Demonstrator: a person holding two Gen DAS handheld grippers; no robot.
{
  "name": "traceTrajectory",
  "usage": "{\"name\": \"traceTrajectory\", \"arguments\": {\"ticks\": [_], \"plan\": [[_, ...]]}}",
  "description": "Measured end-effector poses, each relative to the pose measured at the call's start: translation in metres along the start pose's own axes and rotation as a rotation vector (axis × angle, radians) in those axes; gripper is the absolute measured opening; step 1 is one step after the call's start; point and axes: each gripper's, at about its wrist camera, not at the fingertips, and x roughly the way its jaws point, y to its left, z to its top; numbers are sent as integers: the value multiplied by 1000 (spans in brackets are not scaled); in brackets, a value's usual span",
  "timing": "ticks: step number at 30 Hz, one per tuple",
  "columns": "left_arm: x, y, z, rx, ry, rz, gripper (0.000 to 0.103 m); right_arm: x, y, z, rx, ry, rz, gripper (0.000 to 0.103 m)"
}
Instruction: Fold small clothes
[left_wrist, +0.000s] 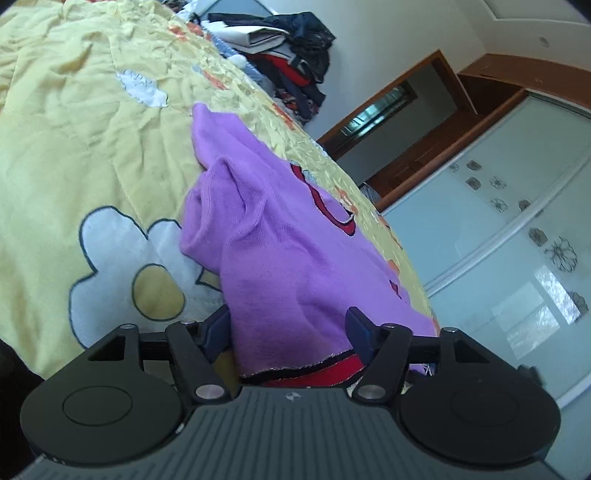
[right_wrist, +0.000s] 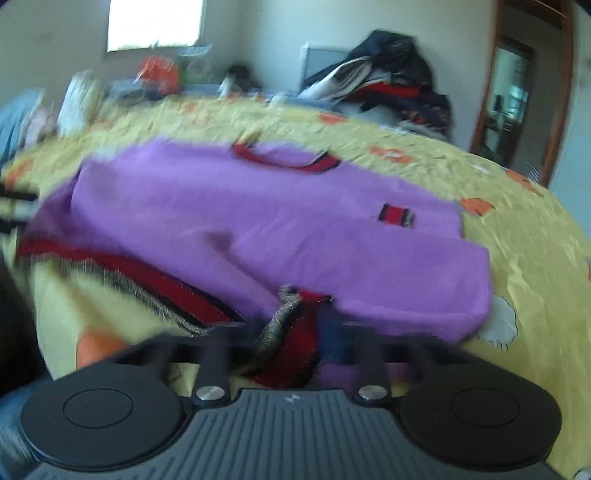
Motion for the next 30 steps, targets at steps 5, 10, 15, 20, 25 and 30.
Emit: {"name": "traceTrajectory", "arguments": {"ticks": [5, 10, 15, 20, 25, 30], "plan": [[22, -7, 4, -48, 130, -22, 7, -39, -42, -1, 282, -62, 157, 10], [13, -21, 13, 45, 155, -12, 7, -79, -71, -21, 339, -61, 91, 11], [0, 0, 3, 72, 191, 62, 6, -82, -93, -51, 400, -7, 34, 20], [-3, -4, -5, 79, 172, -17, 61, -76, -64, -29, 270, -92, 34, 77], [7, -10, -27, 77, 165, -40, 76, -54, -34, -8, 175, -114, 42, 76], [19, -3, -39, 17, 179, -6, 10, -22, -17, -1, 90, -44, 4, 11]]}}
